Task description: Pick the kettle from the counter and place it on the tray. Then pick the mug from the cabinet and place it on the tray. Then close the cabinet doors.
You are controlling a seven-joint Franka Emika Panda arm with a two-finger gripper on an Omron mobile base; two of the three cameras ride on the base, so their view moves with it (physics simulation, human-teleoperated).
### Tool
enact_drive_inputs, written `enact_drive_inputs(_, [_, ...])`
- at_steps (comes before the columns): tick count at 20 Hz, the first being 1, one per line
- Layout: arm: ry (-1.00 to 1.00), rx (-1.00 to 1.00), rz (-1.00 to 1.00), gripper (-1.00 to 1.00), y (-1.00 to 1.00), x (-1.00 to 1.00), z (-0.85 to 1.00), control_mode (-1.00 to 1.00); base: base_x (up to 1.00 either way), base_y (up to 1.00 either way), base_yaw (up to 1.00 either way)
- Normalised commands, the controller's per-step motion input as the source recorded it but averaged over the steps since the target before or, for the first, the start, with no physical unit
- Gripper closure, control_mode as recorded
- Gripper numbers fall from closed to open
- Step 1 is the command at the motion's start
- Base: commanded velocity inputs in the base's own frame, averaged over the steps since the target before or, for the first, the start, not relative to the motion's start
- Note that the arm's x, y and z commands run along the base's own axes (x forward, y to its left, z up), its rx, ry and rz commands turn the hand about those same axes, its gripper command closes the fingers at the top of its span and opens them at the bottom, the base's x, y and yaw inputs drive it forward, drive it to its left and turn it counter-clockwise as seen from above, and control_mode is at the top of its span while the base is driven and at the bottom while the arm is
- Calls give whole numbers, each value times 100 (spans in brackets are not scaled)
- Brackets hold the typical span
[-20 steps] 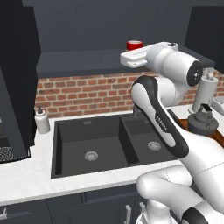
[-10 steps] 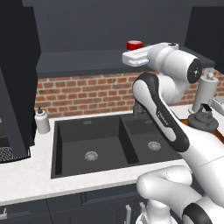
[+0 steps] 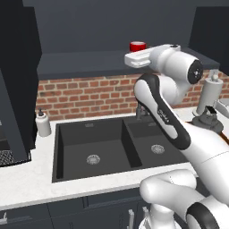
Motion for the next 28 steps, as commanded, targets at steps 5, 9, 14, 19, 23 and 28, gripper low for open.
enact_drive_inputs(5, [0,0,-1,-100,-3,20,-7,-100,0,0,0])
enact_drive_inputs(9, [0,0,0,-100,-6,19,-5,-100,0,0,0])
enact_drive_inputs(14, [0,0,0,-100,-8,18,-3,-100,0,0,0])
enact_drive_inputs(19, [0,0,0,-100,-16,17,-3,-100,0,0,0])
enact_drive_inputs(23, [0,0,0,-100,-12,19,-7,-100,0,0,0])
enact_drive_inputs(28, [0,0,0,-100,-9,18,-12,-100,0,0,0])
